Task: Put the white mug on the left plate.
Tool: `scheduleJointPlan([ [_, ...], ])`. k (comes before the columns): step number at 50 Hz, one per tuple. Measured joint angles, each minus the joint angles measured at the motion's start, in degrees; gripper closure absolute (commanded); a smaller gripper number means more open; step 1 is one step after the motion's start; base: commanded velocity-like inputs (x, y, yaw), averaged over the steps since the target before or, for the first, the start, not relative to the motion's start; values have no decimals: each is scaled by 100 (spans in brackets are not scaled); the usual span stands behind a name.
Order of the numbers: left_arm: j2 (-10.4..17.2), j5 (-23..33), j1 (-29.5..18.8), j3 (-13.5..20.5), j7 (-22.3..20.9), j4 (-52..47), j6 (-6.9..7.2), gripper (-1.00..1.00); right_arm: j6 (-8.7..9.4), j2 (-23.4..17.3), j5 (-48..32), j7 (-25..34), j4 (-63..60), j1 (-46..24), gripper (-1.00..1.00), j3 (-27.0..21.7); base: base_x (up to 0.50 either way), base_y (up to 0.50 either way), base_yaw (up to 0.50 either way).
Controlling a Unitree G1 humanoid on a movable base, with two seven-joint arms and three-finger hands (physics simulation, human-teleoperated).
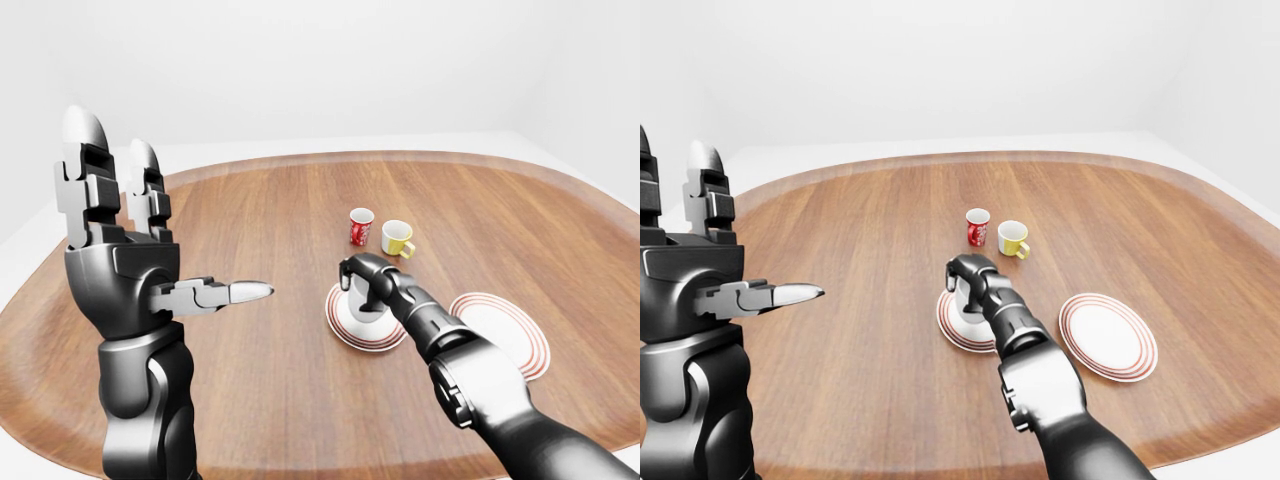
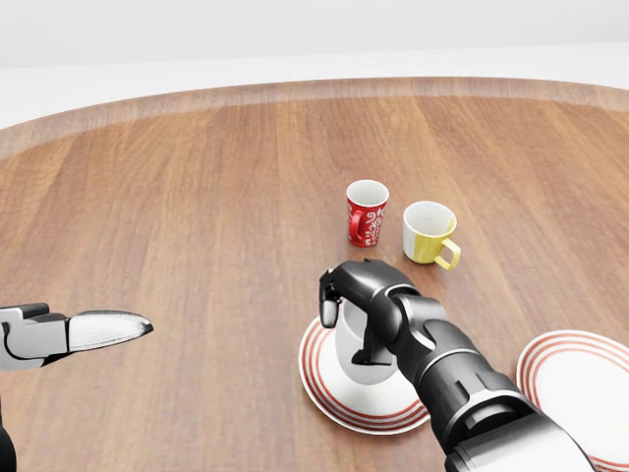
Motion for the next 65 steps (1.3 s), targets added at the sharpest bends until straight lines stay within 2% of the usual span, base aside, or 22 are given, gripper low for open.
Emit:
scheduleJointPlan([
  [34,-1,11,-4,-1,3,12,0,-100,0,11,-118,-150,37,156,100,-11,0,0,0],
  [38,0,12,-4,1,3,17,0,-100,0,6,-166,-159,41,157,84,-16,0,0,0],
  [39,0,13,-4,1,3,18,0,-100,0,4,-164,-172,40,158,68,-15,0,0,0],
  [41,0,14,-5,2,4,20,0,-100,0,0,-145,-213,37,158,64,-16,0,0,0],
  [43,0,15,-5,2,4,23,0,-100,0,-5,-259,-246,37,158,41,-20,0,0,0],
  [44,0,15,-5,2,4,24,0,-100,0,-7,-329,-253,40,157,16,-23,0,0,0],
  [45,1,16,-5,2,4,24,0,-100,-1,-10,-420,-253,46,158,-58,-26,0,0,0],
  [46,1,17,-6,2,4,26,0,-100,-1,-13,-495,-246,52,162,-100,-28,0,0,0],
  [65,9,33,-19,14,15,68,0,-100,0,-65,-1191,259,38,360,-100,16,0,0,0],
])
